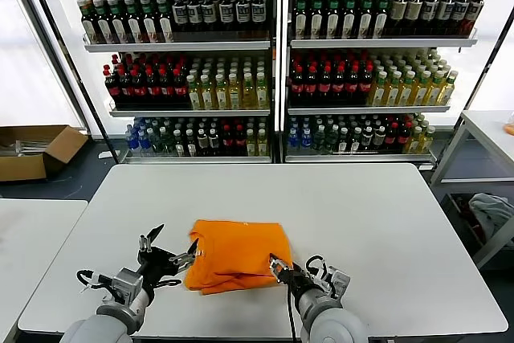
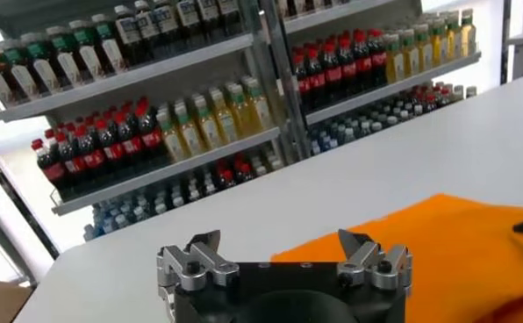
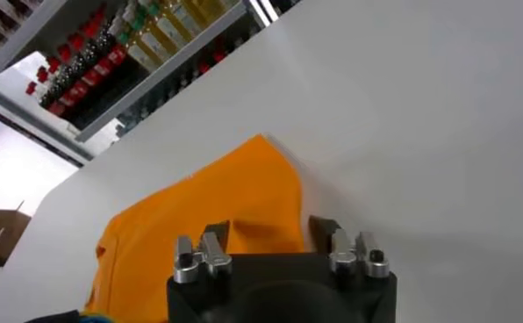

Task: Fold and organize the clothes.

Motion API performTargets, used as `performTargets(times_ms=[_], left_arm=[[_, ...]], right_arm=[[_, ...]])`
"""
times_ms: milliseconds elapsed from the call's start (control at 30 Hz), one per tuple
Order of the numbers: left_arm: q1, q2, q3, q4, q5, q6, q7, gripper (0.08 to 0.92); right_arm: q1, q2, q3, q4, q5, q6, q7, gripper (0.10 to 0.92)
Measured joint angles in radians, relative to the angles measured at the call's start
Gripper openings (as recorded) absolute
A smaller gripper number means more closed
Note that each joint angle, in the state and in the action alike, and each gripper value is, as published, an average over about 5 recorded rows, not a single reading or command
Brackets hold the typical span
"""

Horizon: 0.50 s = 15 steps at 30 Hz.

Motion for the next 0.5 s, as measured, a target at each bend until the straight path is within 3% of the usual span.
performTargets(times_ms=[500], left_arm=[[-0.007,-0.015,-0.001,-0.002,-0.029,0.004,-0.022,0.823]], right_arm=[[-0.033,-0.053,0.009,0.063,-0.078,-0.005,0.041,0.156]])
